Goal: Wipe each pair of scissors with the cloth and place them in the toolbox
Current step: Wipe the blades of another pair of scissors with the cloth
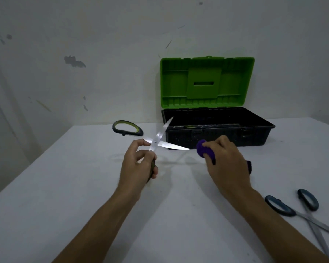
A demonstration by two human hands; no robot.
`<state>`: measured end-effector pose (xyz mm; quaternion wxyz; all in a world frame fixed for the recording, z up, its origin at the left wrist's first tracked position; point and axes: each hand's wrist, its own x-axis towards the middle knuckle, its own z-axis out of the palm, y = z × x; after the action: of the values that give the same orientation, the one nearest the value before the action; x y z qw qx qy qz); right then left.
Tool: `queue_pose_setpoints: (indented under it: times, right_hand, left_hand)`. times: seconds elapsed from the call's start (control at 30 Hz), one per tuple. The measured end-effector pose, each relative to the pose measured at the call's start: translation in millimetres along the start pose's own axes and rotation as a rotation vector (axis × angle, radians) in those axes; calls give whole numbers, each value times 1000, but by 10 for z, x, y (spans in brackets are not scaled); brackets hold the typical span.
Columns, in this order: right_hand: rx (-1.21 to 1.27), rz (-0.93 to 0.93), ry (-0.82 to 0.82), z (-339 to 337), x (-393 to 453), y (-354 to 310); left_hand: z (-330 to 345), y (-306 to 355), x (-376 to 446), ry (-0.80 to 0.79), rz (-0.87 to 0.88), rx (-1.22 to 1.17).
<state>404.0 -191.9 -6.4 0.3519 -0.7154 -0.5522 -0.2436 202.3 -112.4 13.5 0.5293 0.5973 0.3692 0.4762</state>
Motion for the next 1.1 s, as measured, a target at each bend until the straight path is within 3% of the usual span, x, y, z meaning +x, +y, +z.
queue_pose_setpoints:
  times: [0.13,0.33,0.47,0.6,0.73,0.9,1.0,1.1]
  right_hand:
    - [179,43,28,-85,27,-88]
    - [359,-47,-57,55,-30,-427]
    - [209,-186,-114,107,-99,-418]
    - [48,-299,-54,125,-82,-385]
    - [-11,-277,-32,158,-55,-258]
    - [19,-69,-31,67,-9,65]
    - [98,-136,49,-29,11,-98]
    - [146,-255,-21,37,-78,-413]
  left_hand:
    - [-5,-76,-8,25,54,116]
    - [188,-54,-110,-6,28,129]
    - [229,29,-146,-12,-79,6]
    - [198,125,-139,-28,-167,-109]
    - [189,121,-136,-28,-184,-150]
    - [-73,70,26,92,-26,-53]
    - [-67,-5,16,70,21,68]
    - [80,-76,-64,-3,7,101]
